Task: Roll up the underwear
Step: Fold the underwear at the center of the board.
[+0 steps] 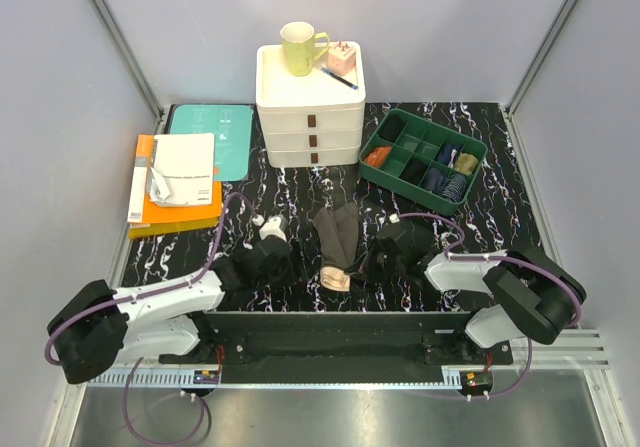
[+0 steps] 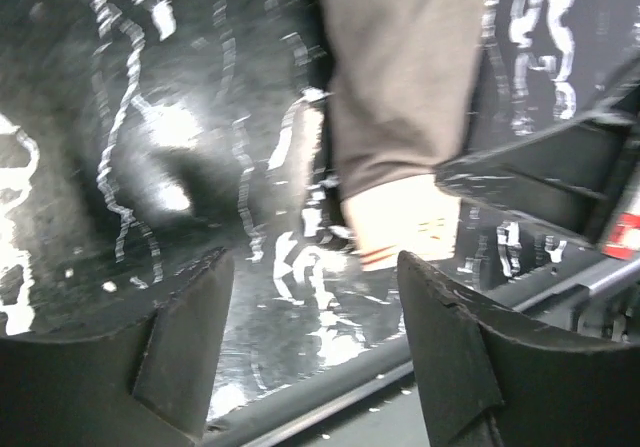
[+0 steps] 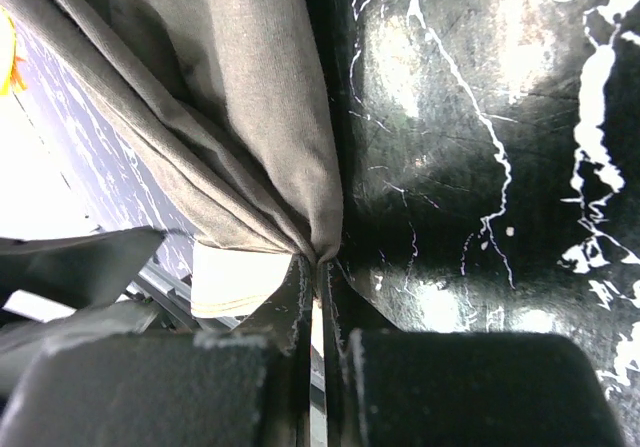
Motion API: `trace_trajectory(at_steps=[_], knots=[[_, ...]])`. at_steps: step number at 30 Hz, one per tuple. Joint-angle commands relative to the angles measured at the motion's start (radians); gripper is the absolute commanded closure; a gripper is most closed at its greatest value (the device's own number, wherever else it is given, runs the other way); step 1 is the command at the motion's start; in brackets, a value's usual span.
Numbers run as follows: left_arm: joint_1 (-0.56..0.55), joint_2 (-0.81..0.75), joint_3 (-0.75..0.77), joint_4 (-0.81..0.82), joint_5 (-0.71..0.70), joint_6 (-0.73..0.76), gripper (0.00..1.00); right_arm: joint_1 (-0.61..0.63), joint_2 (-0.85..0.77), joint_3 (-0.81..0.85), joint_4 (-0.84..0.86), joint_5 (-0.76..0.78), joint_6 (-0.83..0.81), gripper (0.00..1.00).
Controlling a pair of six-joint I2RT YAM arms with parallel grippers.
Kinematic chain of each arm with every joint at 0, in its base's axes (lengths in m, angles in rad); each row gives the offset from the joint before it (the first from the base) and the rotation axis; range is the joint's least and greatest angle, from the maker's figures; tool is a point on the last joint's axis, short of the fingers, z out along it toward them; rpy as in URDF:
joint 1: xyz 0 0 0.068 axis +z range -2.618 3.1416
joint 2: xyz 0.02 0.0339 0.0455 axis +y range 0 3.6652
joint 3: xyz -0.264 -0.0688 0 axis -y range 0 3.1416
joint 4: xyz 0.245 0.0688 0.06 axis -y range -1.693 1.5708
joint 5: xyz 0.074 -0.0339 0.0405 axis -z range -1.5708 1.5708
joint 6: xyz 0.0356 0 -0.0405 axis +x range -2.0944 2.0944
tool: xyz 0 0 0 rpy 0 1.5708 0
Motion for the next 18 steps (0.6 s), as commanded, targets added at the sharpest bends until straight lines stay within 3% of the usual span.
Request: trace_trajectory(at_steps=[1, 10, 18], knots=[[0.027, -0.002, -0.033, 0.180, 0.016, -0.059, 0.32, 0.001, 0.043, -0.015, -0.084, 0.023, -0.036, 1.00], [0.071, 0.084, -0.071, 0.336, 0.042, -0.102, 0.34, 0.001, 0.045, -0.018, -0.075, 0.011, -0.038, 1.00], [0.071, 0.177, -0.094, 0.400, 0.122, -0.139, 0.49, 0.000, 0.047, -0.019, -0.073, 0.016, -0.036, 1.00]])
